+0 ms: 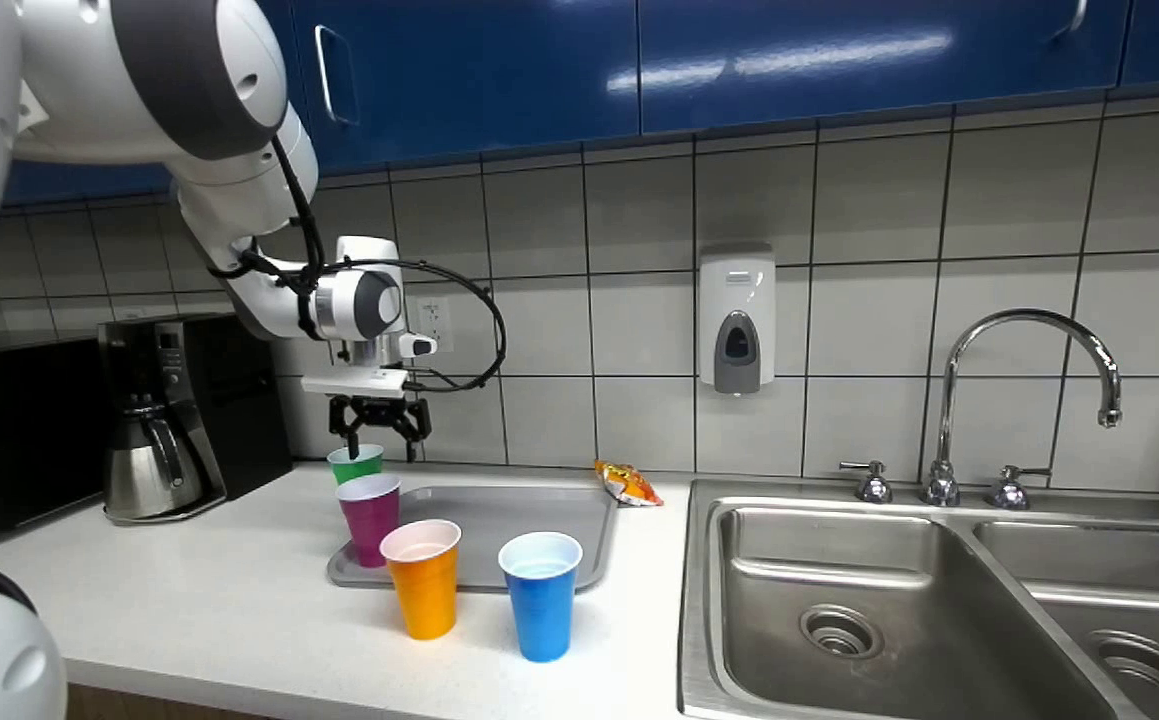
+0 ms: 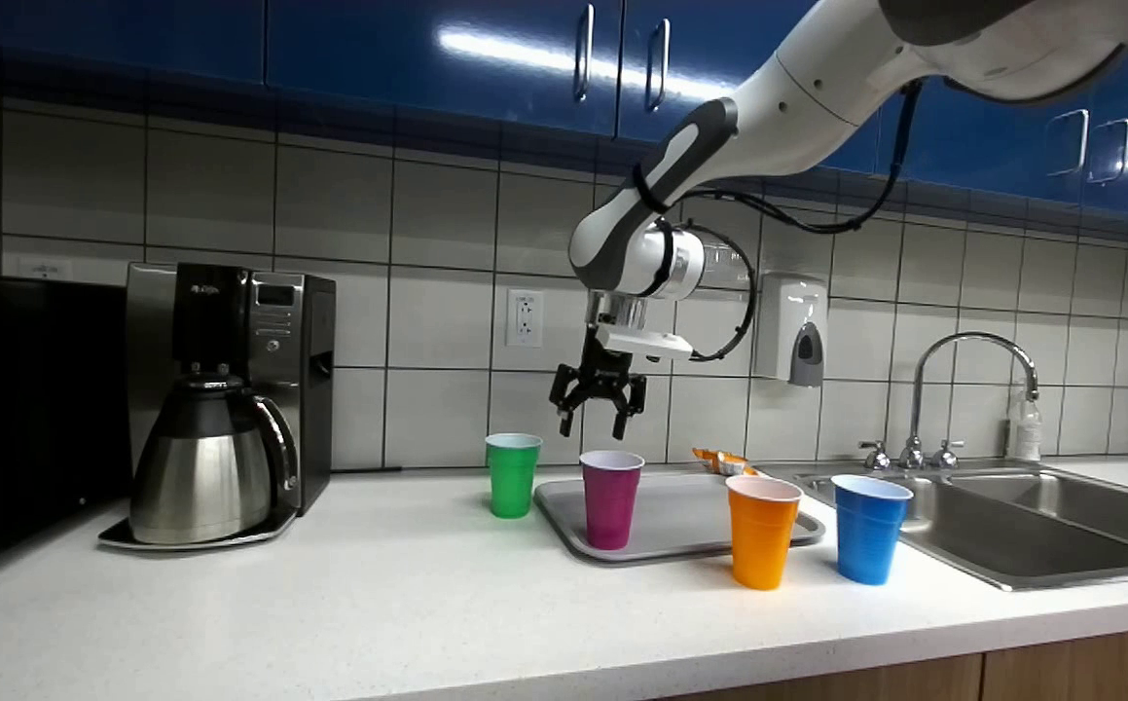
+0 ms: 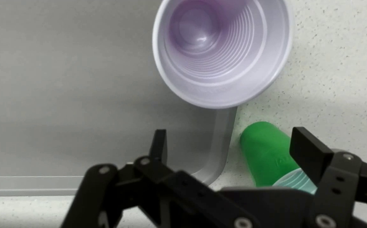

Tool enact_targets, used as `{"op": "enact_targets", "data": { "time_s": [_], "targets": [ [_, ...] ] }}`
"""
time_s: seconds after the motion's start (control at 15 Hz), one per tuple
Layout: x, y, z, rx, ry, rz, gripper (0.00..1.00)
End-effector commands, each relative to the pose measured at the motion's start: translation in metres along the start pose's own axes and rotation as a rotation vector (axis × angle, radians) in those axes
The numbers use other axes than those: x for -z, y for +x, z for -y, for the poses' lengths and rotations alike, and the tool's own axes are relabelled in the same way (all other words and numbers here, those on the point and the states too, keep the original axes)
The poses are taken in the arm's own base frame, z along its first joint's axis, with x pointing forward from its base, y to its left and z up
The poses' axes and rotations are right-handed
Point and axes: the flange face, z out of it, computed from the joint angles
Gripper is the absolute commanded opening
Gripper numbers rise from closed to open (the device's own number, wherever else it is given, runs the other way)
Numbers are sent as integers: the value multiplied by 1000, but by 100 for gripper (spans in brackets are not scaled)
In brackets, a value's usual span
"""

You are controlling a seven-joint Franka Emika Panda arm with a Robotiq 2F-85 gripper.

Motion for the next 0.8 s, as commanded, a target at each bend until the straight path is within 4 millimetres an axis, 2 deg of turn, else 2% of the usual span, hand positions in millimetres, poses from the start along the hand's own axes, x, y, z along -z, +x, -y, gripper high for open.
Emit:
{"op": "enact_targets", "data": {
  "time_s": [0.0,0.73],
  "targets": [
    [-12,27,11,-24,2,-35,100],
    [-22,70,33,-58,16,-97,100]
  ]
}}
